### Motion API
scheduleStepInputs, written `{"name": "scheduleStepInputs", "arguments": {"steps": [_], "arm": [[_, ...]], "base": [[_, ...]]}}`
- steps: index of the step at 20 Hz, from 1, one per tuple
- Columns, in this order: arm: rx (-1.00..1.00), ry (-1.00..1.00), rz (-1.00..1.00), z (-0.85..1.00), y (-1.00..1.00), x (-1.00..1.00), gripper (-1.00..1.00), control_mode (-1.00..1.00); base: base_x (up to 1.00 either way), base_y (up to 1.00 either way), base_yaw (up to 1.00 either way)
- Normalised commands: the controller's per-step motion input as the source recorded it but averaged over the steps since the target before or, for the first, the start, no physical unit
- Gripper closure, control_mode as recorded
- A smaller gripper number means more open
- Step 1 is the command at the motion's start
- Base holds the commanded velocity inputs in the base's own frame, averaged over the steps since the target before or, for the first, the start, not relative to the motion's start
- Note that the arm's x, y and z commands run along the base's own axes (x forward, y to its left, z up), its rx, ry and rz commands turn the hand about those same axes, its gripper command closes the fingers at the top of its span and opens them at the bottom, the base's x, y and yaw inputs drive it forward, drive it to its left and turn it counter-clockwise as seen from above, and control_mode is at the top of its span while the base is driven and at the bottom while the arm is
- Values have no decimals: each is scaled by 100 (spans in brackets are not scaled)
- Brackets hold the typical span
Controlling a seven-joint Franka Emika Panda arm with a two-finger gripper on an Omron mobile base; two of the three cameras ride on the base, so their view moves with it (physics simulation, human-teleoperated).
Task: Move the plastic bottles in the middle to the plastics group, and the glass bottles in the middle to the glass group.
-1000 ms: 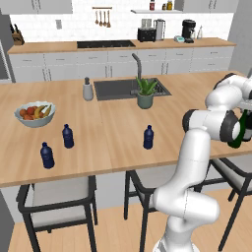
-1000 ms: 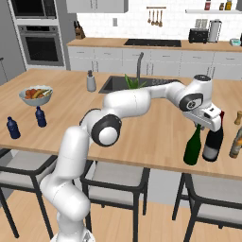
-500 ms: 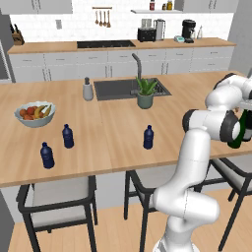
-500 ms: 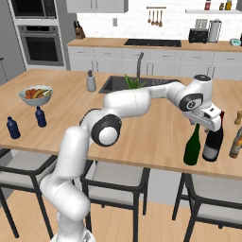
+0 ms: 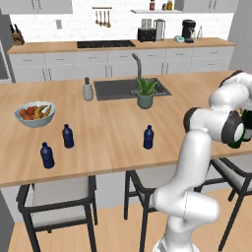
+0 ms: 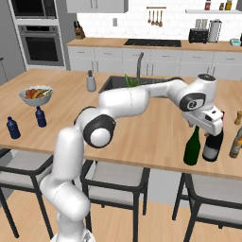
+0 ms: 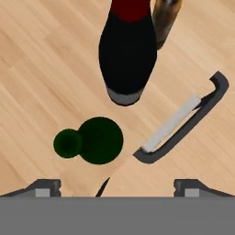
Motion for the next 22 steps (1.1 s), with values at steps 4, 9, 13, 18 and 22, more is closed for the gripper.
{"name": "scheduleStepInputs", "arguments": {"steps": [4,9,13,18,22], "arm": [[0,1,0,16,55,-97,-100,-100],[-4,5,2,13,96,-69,-100,-100],[-4,7,8,11,100,-30,-100,-100],[0,23,18,11,100,-1,-100,-100],[0,27,23,15,100,1,-100,-100]], "base": [[0,0,0],[0,0,0],[0,0,0],[0,0,0],[0,0,0]]}}
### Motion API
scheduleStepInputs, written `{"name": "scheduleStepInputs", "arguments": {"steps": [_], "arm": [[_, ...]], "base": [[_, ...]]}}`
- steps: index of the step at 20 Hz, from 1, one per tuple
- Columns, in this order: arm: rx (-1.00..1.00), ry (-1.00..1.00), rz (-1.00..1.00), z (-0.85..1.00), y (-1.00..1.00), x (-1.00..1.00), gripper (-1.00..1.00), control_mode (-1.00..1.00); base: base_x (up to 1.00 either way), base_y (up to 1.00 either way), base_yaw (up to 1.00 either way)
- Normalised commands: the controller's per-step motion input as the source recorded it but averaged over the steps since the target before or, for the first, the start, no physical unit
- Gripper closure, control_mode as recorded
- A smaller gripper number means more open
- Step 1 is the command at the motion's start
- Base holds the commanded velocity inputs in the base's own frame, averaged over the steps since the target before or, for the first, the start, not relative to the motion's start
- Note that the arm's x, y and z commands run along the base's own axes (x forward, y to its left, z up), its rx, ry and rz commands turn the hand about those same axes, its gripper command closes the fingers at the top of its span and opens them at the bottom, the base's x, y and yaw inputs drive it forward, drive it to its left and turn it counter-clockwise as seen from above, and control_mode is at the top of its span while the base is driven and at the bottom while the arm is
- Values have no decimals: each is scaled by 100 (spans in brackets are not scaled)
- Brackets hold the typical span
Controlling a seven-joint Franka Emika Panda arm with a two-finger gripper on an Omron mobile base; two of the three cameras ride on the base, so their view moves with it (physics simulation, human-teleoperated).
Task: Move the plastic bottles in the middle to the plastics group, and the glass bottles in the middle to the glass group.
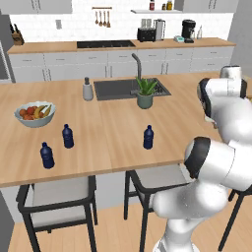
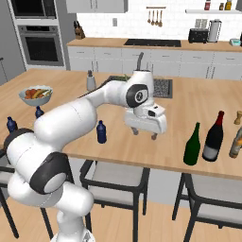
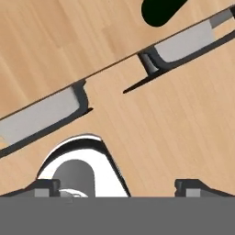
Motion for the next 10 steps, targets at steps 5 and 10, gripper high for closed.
{"name": "scheduleStepInputs", "arguments": {"steps": [5,10], "arm": [[0,35,22,24,100,31,-100,-100],[2,40,26,5,82,47,-100,-100]], "base": [[0,0,0],[0,0,0]]}}
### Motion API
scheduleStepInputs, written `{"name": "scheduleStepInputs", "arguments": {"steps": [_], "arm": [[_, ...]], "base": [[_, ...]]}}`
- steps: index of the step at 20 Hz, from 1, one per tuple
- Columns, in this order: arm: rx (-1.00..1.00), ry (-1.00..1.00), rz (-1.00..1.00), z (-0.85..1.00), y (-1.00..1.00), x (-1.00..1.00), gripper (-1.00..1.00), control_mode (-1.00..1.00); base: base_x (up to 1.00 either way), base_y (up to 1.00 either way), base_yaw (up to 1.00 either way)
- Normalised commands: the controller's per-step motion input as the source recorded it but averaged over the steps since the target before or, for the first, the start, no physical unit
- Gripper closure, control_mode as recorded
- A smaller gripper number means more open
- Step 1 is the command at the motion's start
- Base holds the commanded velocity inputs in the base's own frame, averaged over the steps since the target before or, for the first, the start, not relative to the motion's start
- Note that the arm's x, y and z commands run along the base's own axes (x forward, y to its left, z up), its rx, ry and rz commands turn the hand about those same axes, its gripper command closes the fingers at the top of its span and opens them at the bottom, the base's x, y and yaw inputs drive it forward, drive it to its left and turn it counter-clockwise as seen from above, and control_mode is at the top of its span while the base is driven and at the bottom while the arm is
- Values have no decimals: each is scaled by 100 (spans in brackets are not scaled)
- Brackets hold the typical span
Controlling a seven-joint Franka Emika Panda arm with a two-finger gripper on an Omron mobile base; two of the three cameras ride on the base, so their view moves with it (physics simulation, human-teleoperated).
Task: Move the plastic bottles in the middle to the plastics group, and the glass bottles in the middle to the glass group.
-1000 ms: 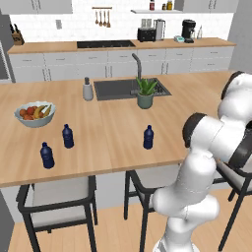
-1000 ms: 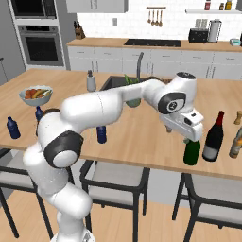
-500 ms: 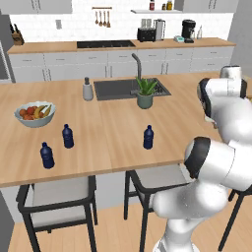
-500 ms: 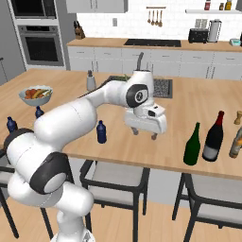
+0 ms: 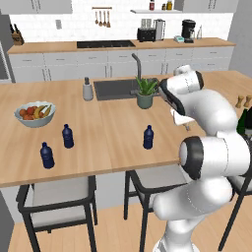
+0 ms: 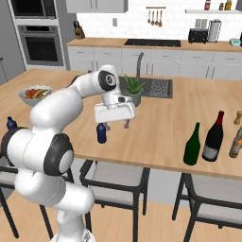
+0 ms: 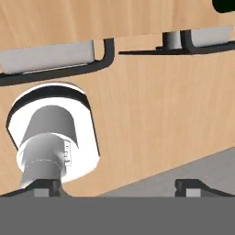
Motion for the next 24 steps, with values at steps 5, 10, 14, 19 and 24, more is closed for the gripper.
{"name": "scheduleStepInputs", "arguments": {"steps": [5,10,14,19,24], "arm": [[18,10,11,-2,23,6,-100,-100],[20,-18,11,-1,42,14,-100,-100],[9,-33,7,-6,63,21,-100,-100],[6,-24,5,-13,70,42,-100,-100],[2,11,2,-9,27,47,-100,-100]], "base": [[0,0,0],[0,0,0],[0,0,0],[0,0,0],[0,0,0]]}}
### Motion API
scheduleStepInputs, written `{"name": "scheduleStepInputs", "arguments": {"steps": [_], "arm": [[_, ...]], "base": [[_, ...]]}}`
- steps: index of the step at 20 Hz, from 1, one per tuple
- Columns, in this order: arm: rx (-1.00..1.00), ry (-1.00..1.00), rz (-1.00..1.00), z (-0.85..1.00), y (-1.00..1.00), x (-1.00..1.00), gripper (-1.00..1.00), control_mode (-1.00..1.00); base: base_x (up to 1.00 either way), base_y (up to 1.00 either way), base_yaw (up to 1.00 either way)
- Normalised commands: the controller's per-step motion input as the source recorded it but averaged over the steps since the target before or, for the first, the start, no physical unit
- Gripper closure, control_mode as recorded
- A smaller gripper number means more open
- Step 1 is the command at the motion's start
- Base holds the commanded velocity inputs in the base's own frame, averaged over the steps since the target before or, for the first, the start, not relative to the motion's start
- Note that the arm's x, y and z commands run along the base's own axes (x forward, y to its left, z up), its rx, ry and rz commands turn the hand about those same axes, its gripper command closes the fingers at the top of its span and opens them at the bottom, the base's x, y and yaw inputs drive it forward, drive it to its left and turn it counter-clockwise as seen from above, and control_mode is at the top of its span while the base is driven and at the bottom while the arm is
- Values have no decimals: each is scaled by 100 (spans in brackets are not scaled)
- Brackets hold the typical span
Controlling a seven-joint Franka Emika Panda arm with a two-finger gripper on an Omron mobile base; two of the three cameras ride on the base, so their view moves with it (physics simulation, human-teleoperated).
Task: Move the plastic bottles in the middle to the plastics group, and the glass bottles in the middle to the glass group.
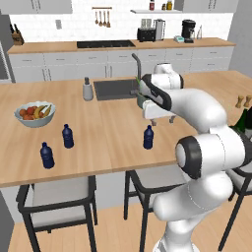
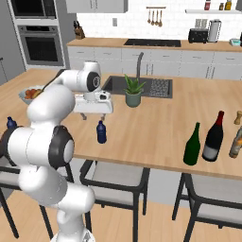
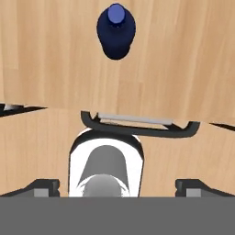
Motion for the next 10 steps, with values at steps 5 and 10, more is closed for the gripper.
{"name": "scheduleStepInputs", "arguments": {"steps": [5,10], "arm": [[0,2,0,-9,15,65,-100,-100],[0,-2,1,-27,2,53,-100,-100]], "base": [[0,0,0],[0,0,0]]}}
